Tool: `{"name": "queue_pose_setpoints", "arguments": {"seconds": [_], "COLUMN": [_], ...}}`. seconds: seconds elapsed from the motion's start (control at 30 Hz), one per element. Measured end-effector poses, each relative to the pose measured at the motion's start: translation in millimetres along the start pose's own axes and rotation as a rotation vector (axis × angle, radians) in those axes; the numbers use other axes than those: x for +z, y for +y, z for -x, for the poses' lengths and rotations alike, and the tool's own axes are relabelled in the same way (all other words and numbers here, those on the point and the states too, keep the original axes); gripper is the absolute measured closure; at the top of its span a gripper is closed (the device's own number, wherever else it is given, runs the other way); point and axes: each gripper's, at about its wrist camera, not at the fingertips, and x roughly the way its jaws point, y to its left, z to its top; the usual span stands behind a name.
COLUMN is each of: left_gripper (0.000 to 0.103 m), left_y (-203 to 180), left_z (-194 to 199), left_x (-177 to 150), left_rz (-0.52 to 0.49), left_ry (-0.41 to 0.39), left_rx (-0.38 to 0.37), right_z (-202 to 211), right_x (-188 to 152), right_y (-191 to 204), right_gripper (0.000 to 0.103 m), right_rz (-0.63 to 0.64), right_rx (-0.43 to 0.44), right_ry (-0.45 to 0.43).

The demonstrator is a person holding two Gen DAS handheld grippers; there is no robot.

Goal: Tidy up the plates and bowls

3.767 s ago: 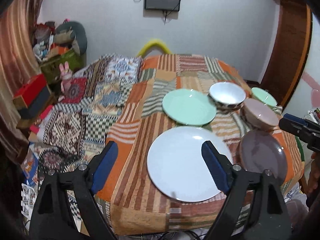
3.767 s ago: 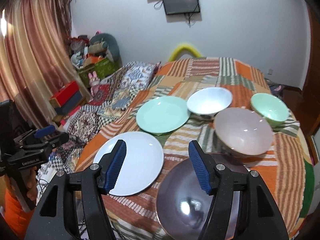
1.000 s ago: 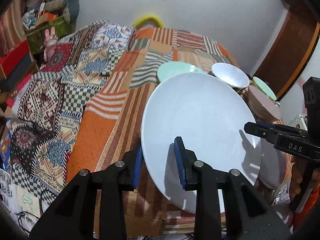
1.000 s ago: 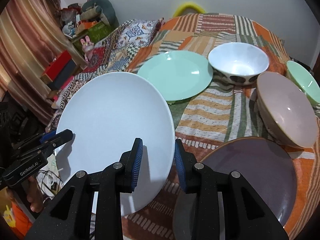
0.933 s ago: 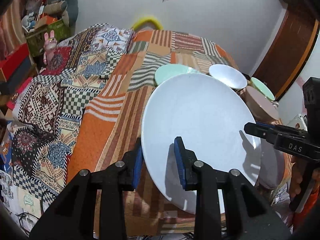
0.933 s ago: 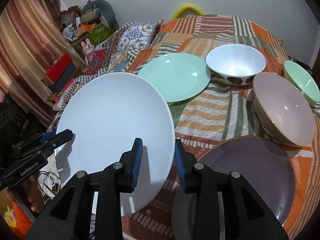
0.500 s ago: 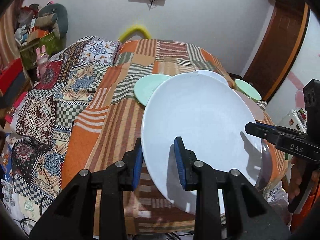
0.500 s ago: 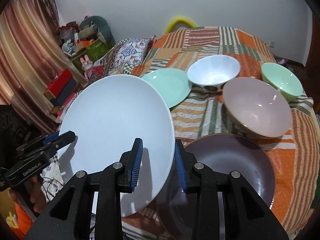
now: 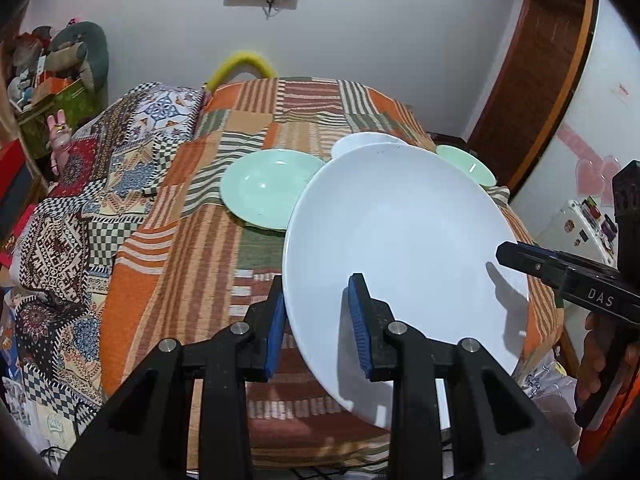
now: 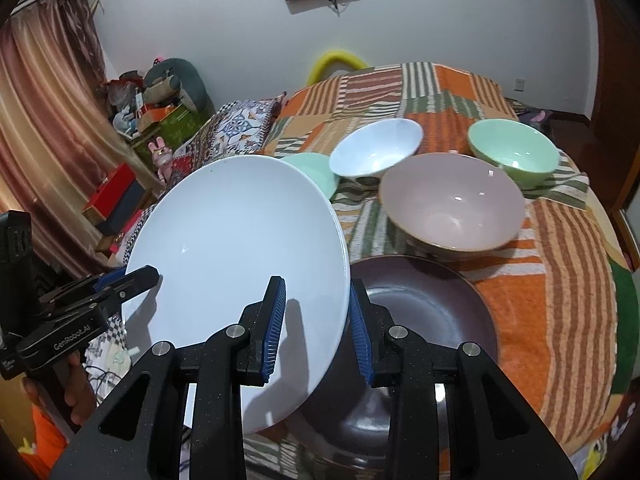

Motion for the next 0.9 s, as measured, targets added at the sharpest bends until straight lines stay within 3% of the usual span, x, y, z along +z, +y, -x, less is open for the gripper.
{"name": "queue_pose_setpoints", "arguments": {"seconds": [0.43,0.9], "left_gripper": [0.073,0.073], "left_y": [-35.2,-56.6], "left_z": [-16.5,-55.2], "left_x": [-6.0,-17.2], "left_rz": [-0.072,-0.115], "left_ry": [0.060,0.200], "left_rx": [-0.016,-0.049], "right_z": [12.2,9.0], "right_x": [-17.9,-42.6], "right_y": [-30.8,-61.6], "right_gripper": [0.074,0.074], "right_rz": [-0.065,-0.139], "right_rx": [-0.024,-0.052], "right_ry": [-0.004,0.040]}}
